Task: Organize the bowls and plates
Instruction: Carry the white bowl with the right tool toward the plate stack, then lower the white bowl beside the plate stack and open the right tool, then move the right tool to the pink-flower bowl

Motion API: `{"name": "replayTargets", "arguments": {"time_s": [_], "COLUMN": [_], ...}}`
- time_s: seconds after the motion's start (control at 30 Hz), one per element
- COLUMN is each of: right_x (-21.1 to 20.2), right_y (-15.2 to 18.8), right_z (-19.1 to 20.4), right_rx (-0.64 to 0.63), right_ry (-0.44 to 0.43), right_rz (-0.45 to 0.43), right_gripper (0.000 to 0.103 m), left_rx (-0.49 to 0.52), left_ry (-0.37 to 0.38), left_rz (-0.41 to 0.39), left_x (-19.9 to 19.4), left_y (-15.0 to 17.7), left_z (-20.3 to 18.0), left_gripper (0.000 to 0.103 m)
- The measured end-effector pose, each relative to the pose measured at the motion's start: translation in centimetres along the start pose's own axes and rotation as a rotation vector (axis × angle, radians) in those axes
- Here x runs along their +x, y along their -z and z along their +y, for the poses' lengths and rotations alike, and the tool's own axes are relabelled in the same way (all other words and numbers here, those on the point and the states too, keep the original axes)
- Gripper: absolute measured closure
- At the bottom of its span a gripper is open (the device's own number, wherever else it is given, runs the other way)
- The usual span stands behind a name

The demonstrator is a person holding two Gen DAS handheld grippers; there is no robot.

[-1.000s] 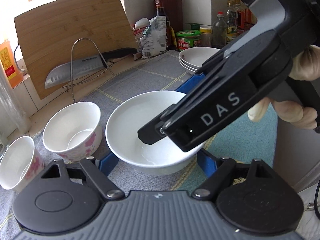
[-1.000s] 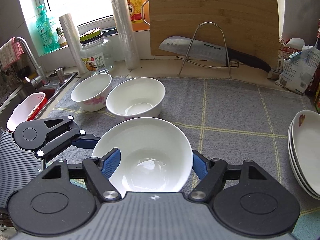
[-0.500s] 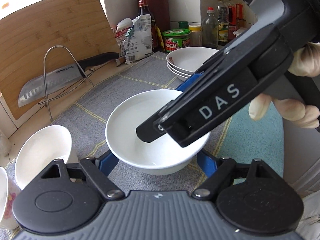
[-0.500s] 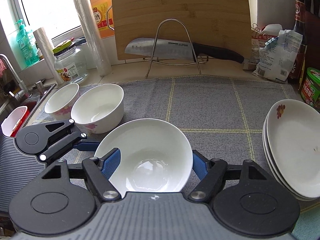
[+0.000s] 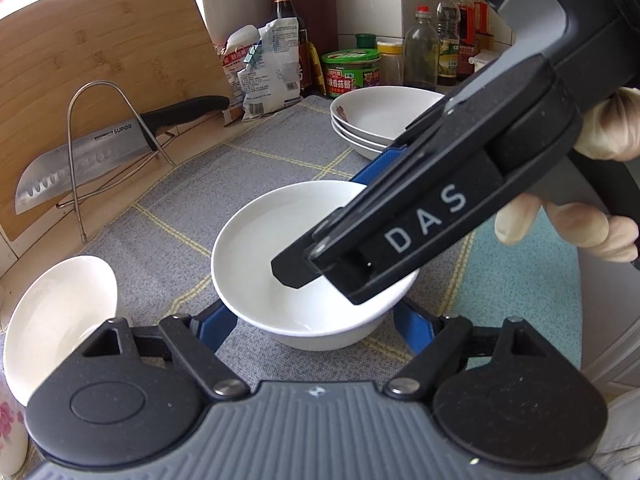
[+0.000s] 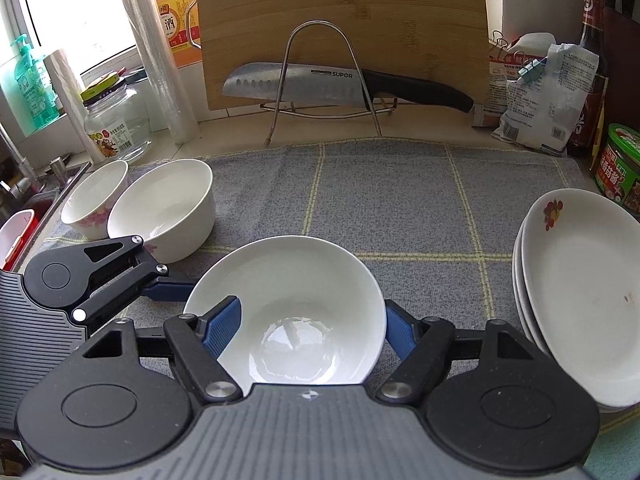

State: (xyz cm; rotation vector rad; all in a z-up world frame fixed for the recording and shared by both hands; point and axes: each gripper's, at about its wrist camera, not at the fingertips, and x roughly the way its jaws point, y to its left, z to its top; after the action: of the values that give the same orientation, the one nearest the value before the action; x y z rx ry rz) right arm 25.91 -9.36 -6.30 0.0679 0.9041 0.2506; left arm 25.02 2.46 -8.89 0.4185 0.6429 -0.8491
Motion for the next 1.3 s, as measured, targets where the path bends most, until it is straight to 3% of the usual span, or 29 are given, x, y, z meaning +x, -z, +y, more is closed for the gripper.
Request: {"name": "replayTargets", "arguments": {"time_s": [0.1,0.17,0.23,0.27,0.53,0.73,0.87,0.97,1.13,1.3], "right_x": [0.2,0.3,0.2,0.1,-1.0,-1.9,-1.5,-1.0,0.2,1.6], "right_y": [-0.1,-0.1,-0.1,0.0,-0.3,-1.2,-1.8,-2.4,-3.6,-5.4], "right_z": [-0.1,-0.2,-0.1,0.0,1.4,2.9,4.5,5.8,7.8,8.7], "right_rx": [-0.001,0.011,0.018,0.01,-0.034,-0.097,-0.161,-0.206,-0.273,-0.313], "right_ry": [-0.006,-0.029,-0.046,-0.035,0.002,0.007,-0.004,-0.023,-0.062,-0.096], "right_rz": [0.002,-0.001,-0.007,-0.01,-0.04,-0.068,-0.058,-0.056,-0.057,-0.052], "right_gripper": [0.02,0.013,0.003,0.0,0.0,0.0,0.0,0.0,0.0,0.0], "left_rx": [-0.004,-0.009,-0.009,-0.01,-0.123,-0.225,-0.293,-0.319,-0.344,-0.342], "left_ry": [0.002,-0.002,-0.009,-0.012,-0.076,-0.215,-0.347,-0.403,-0.437,-0.421], "left_rz": [-0.008,-0.018,-0.027,-0.033,-0.038,-0.041,-0.003,0.01,-0.009,-0.017], "left_x": [0.0,-0.1,-0.3,-0.5,-3.4,-6.3,-7.0,-7.3,-7.9,-7.1], "left_y": [0.0,0.0,0.1,0.2,1.9,3.6,5.1,5.6,5.9,5.5], "left_z": [0.1,0.1,0.1,0.2,1.5,2.5,3.7,4.6,5.7,6.6], "left_gripper": [0.018,0.017,0.003,0.003,0.002,0.001,0.001,0.001,0.001,0.001]}}
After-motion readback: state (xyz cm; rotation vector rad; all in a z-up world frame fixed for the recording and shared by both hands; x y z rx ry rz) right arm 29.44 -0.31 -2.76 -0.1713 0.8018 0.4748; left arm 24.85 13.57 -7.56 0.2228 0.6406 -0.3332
